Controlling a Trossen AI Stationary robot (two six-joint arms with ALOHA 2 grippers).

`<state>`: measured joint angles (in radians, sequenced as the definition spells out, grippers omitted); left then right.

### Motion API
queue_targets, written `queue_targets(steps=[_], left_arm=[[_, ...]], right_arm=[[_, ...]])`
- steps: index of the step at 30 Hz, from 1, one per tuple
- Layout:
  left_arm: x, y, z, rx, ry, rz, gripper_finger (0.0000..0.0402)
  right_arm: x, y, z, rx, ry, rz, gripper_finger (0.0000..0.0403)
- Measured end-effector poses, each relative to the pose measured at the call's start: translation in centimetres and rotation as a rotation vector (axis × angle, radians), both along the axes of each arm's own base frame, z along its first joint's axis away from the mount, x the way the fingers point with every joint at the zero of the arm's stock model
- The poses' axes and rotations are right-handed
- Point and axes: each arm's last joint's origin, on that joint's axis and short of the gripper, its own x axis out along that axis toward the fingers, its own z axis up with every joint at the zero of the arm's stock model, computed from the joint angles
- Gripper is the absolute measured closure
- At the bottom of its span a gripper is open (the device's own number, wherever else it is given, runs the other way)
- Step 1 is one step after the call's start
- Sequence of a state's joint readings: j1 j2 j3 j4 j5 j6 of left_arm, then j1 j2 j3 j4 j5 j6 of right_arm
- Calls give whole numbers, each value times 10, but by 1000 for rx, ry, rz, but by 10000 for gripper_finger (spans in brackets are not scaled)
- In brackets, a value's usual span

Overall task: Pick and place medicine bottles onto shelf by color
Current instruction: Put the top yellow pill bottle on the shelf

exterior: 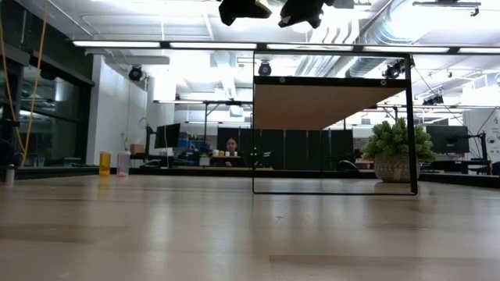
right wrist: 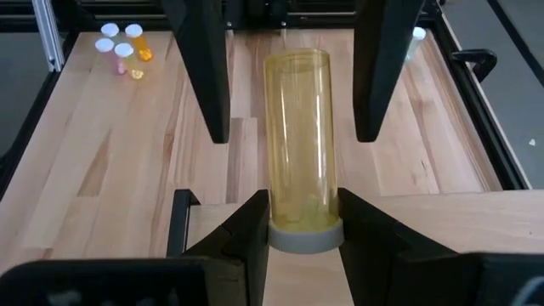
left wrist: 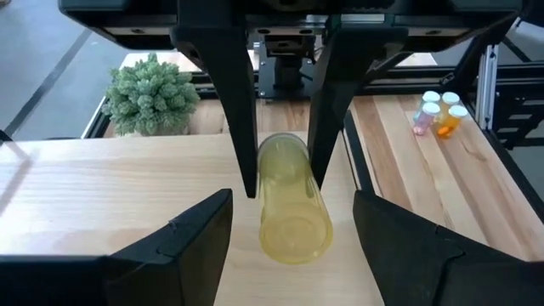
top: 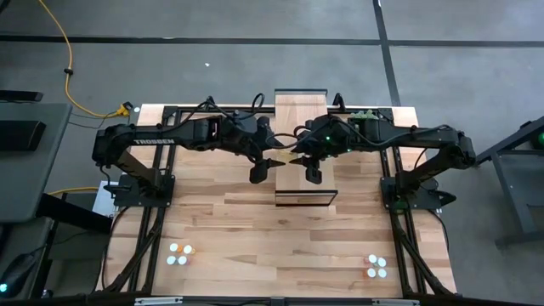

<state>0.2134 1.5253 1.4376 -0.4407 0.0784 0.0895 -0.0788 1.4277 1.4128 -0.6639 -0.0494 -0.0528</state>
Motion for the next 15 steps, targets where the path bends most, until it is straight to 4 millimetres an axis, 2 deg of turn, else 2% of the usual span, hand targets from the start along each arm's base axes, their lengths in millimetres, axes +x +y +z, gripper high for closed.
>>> queue_targets(steps=[5,15], left_arm=[[1,0,3,7,-31,0,170],[2,1,3,14,-36,10,222]], right_arm=[[0,0,0,0,0,0,299],[1,0,1,-1,-11,0,299]])
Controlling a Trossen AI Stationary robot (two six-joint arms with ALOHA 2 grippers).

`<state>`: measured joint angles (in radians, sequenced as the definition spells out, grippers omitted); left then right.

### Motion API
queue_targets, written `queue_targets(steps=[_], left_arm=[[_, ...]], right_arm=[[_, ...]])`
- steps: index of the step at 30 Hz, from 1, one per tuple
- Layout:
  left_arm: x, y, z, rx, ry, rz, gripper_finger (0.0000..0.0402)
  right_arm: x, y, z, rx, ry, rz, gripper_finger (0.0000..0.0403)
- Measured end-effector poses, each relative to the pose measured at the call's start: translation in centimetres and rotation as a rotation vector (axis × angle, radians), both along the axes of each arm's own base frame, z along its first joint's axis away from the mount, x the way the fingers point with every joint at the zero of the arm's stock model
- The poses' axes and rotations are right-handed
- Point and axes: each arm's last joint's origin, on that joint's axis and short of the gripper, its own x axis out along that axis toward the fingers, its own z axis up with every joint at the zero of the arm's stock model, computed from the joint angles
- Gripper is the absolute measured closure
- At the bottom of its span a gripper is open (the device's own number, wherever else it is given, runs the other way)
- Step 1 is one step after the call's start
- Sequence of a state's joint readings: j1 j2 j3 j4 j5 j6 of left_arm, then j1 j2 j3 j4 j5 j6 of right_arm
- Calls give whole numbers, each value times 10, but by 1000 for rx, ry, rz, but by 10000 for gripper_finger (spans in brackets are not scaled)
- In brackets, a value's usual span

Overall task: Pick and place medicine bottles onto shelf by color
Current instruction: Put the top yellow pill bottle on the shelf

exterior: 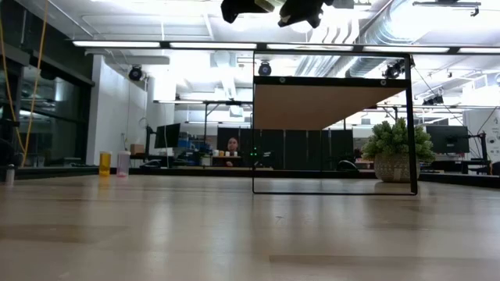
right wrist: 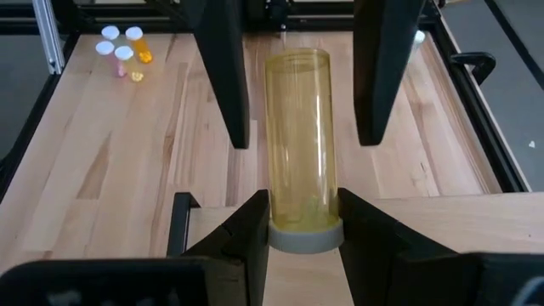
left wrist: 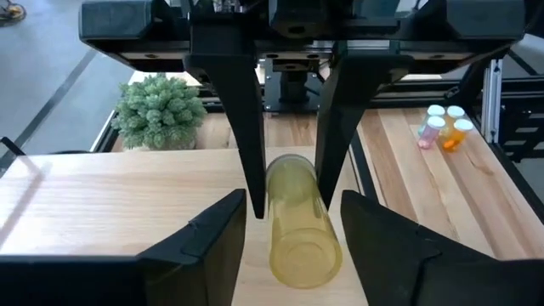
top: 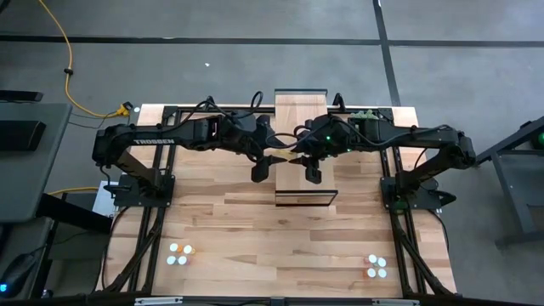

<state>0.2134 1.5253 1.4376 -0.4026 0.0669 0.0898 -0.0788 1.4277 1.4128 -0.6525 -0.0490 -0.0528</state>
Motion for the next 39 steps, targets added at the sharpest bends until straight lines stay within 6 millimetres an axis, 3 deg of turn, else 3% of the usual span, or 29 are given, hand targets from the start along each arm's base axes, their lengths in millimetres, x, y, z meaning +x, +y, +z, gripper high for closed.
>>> queue_targets(steps=[17,29,39], left_arm=[[0,-2,-1,-4,17,-5,254],[1,-2,1,3,-13,-5,306],[1,-2,1,-3,-12,-16,312]], right_arm=[[1,0,2,-3,-21,-1,299],[1,0,2,-3,-22,-2,299],[1,0,2,-10,-21,7,299]])
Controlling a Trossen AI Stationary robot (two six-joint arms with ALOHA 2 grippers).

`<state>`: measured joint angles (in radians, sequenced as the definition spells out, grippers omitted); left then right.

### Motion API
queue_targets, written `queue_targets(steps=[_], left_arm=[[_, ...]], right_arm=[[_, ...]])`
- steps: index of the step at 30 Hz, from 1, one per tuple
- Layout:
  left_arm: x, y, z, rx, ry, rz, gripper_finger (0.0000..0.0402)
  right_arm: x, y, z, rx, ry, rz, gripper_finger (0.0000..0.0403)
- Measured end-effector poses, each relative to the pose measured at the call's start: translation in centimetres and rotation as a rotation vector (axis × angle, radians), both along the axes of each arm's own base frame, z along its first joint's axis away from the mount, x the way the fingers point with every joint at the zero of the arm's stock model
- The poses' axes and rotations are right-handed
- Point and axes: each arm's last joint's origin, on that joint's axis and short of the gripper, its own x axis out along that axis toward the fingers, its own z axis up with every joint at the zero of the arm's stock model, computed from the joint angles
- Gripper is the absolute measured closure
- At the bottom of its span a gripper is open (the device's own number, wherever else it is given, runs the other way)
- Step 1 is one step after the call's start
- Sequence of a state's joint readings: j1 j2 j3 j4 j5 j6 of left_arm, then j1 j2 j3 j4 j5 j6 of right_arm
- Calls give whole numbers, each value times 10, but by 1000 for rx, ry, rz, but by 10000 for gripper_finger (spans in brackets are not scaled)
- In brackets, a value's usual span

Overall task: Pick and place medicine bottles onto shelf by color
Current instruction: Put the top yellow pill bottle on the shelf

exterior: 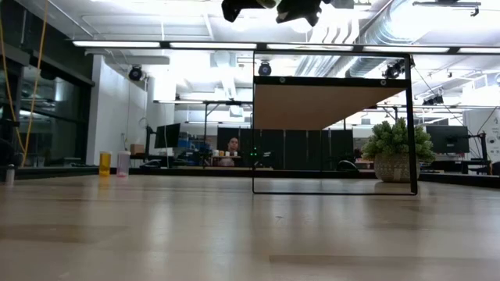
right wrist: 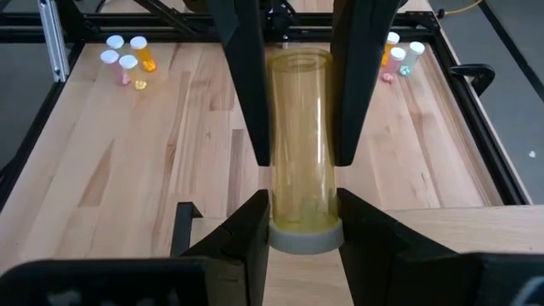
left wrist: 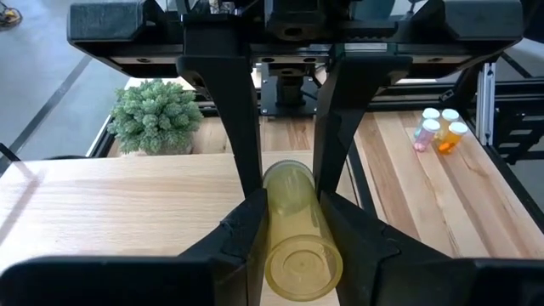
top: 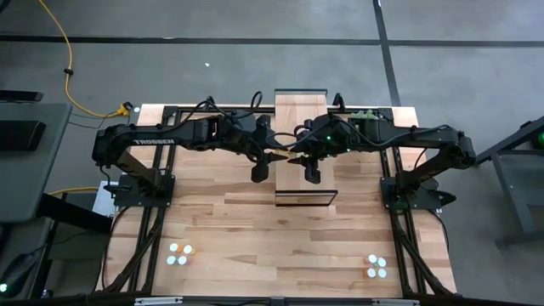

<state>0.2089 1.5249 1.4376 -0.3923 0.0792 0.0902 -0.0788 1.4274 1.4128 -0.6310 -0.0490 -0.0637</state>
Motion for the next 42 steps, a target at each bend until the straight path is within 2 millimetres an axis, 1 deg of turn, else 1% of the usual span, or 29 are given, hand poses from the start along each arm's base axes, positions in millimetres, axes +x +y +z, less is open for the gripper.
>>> queue_targets(steps=[3,6,11,15,18,24,30,32,35,37,40,42], left_arm=[[0,0,0,0,0,0,312],[0,0,0,0,-1,-1,313],[-1,0,0,2,6,5,313],[-2,2,0,5,11,21,313],[-3,6,1,1,6,35,313],[-6,12,0,-9,18,44,313],[-18,17,5,-13,40,71,313],[-23,18,12,-5,11,78,313],[-31,18,21,-15,-25,96,313],[-34,18,28,-14,-63,97,314],[-39,17,40,2,-140,94,313],[-40,16,46,1,-198,95,313]], right_arm=[[0,0,0,-8,-3,-3,297],[0,0,0,-14,-5,-8,283],[0,-1,1,-19,-5,-25,237],[-4,-3,2,-79,5,-75,204],[-10,-4,8,-103,-5,-104,194],[-30,-10,22,-96,-37,-161,192],[-53,-18,34,-64,-47,-217,192],[-61,-20,35,-52,-30,-235,192],[-71,-21,33,-30,13,-254,192],[-78,-20,26,-1,42,-258,192],[-91,-17,9,56,70,-262,192],[-100,-15,-4,96,49,-293,192]])
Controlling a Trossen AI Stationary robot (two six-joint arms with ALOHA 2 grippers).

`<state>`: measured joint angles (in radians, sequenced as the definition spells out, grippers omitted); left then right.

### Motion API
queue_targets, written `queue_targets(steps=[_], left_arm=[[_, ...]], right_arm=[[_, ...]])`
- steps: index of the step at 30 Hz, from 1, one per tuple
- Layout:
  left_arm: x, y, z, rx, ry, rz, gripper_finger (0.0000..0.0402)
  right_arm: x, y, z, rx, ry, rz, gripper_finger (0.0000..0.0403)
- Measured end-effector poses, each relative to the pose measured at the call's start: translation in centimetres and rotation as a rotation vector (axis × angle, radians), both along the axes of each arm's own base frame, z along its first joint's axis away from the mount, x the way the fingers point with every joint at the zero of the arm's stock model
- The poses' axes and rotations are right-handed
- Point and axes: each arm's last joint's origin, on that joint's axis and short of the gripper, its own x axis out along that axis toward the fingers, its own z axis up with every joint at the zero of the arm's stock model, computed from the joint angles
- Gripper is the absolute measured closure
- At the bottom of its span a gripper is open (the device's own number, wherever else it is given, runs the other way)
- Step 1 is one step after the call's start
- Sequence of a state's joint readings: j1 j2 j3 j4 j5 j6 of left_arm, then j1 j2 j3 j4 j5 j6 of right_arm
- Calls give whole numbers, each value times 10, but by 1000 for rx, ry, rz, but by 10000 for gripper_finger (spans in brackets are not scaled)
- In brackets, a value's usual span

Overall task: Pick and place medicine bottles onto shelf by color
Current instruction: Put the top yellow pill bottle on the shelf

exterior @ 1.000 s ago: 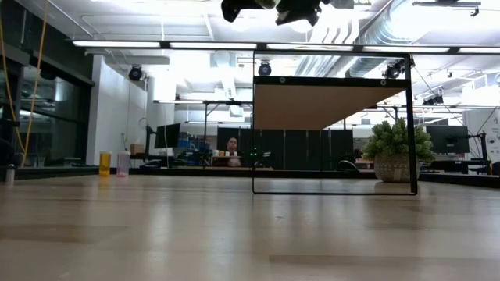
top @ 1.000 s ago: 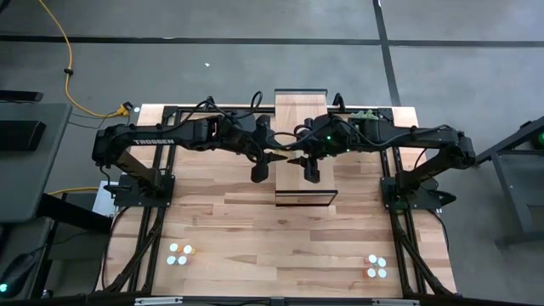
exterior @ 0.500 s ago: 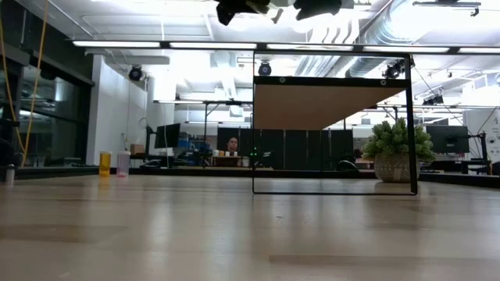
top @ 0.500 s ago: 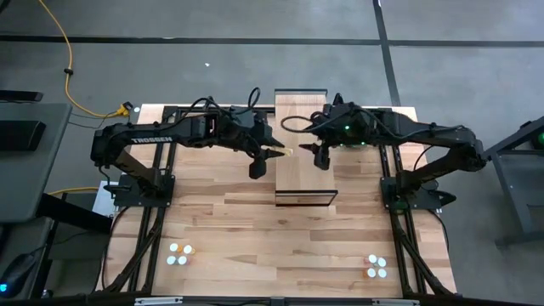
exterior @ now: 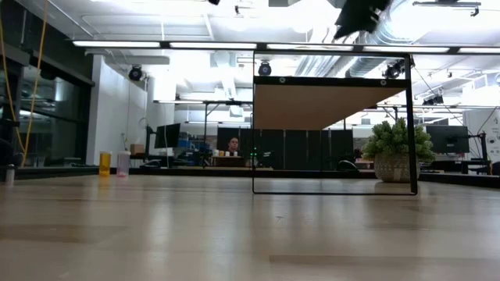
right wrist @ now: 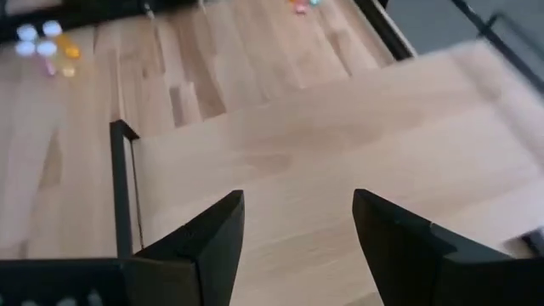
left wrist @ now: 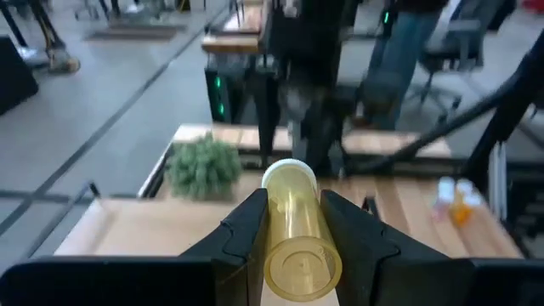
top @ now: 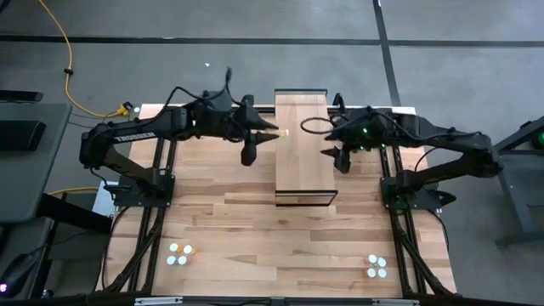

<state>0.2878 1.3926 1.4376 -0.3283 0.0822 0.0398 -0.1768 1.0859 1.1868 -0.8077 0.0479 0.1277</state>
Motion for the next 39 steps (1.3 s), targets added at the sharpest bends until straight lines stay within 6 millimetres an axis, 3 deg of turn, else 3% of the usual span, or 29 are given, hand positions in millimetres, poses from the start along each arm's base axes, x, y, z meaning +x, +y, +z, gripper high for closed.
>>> queue_targets(steps=[4,10,19,27,32,39], left_arm=[[2,-1,9,-22,-99,-45,313],[8,0,9,-74,-201,-47,314],[10,1,-41,-309,-479,-99,312],[4,-1,-72,-513,-615,-91,299],[2,-1,-66,-578,-687,-93,300],[-4,2,-54,-628,-903,29,300]], right_arm=[[-12,4,-21,88,-154,-59,192],[-16,11,-33,233,-457,-39,192],[-8,14,-31,243,-684,26,192],[18,11,-12,78,-659,97,192],[33,8,5,-100,-562,174,192],[49,5,30,-191,-526,202,192]])
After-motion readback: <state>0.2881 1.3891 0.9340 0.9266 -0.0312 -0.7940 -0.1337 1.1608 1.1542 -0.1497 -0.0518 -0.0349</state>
